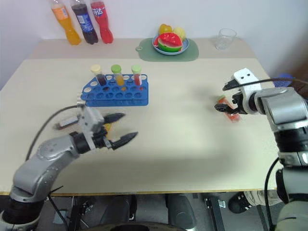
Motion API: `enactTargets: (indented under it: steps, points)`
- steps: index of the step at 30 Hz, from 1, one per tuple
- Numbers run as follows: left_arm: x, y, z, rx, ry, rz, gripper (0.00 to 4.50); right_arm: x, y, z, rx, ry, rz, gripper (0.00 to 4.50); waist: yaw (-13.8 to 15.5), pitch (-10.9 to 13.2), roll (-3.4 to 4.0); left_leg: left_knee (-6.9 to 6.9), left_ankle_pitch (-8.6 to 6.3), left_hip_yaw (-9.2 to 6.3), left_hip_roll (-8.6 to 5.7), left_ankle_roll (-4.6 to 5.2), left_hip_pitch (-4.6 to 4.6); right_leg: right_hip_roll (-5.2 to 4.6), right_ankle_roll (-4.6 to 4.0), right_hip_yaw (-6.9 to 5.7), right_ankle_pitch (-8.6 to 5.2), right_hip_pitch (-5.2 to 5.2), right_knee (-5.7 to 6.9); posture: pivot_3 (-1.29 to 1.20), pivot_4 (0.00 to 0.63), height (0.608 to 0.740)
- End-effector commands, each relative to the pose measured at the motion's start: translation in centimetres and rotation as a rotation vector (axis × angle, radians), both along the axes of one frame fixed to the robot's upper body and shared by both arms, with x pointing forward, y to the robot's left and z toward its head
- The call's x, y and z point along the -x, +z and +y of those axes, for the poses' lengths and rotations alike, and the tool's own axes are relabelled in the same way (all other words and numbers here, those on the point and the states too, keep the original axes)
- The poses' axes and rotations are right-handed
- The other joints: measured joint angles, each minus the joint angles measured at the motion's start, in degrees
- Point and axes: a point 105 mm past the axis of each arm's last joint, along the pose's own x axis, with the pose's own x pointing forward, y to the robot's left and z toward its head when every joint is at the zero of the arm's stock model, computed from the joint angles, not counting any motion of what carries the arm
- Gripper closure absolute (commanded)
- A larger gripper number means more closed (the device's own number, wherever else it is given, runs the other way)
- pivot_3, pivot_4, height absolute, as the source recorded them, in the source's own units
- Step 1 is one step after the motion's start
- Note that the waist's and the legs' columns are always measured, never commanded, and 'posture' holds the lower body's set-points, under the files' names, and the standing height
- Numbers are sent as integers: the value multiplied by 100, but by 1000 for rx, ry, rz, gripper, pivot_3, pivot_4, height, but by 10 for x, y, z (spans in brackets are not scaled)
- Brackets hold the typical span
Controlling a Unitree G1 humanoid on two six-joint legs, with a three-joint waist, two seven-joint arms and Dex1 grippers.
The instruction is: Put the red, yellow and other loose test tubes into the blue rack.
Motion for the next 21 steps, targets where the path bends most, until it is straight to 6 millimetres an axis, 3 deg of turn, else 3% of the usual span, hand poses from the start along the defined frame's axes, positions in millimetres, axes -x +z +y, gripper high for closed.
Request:
enactTargets:
  steps: [1,9,12,16,18,21]
  points:
    - [25,8,-26,25,-164,-42,19,-18,-7,-9,33,-49,49,0,-7,0,0,1,-1,1,0,1,0,0,0,1,0,0,-1,0,150,734]
    - [37,6,-33,31,-183,-40,19,-42,-17,-20,81,-112,102,0,15,9,16,2,-1,2,-2,1,-8,-3,1,3,1,-6,1,0,150,734]
    - [36,6,-30,25,-156,-50,0,-41,-18,-18,64,-107,141,871,6,9,17,2,-1,3,-3,1,-8,-4,1,3,1,-8,0,0,150,734]
    - [37,4,-28,28,-146,-47,0,-41,-16,-15,91,-68,166,2925,-1,10,21,2,-1,3,-3,1,-7,-4,1,3,1,-8,4,0,150,734]
    - [37,4,-28,33,-138,-47,0,-40,-16,-13,99,-41,182,3745,-4,11,25,2,-1,3,-3,1,-6,-3,1,3,1,-8,5,0,150,734]
    - [35,3,-27,36,-120,-53,0,-44,-11,-5,99,23,159,3794,-7,11,28,2,-1,3,-3,1,-5,-3,1,3,1,-8,7,0,150,734]
